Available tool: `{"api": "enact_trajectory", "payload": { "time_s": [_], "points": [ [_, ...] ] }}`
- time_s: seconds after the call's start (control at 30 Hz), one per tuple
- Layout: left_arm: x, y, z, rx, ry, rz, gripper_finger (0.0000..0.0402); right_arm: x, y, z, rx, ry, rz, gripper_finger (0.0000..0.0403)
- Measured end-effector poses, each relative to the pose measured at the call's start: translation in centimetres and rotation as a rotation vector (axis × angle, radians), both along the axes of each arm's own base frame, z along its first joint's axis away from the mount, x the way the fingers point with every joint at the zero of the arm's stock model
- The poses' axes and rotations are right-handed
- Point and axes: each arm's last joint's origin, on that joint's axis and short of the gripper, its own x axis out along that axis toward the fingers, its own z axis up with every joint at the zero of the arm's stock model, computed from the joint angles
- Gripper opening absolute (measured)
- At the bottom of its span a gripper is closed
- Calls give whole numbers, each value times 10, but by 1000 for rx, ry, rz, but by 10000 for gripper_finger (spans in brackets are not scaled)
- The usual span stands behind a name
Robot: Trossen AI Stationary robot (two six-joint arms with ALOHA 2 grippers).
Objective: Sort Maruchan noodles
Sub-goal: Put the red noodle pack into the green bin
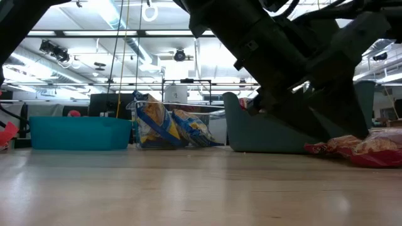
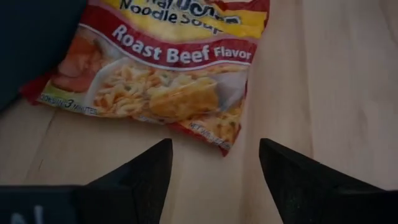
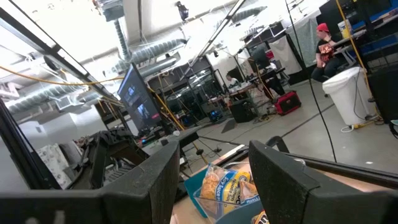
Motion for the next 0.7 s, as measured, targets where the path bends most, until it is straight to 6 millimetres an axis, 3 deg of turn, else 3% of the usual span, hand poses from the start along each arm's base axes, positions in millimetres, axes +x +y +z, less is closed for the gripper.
{"api": "enact_trajectory", "payload": {
  "time_s": [0.17,0.7],
  "points": [
    [4,-4,-19,-47,-12,10,236,0,0,0,-1,2,0,199],
    [13,-6,-34,-44,-95,30,229,0,0,0,-2,4,0,199]
  ]
}}
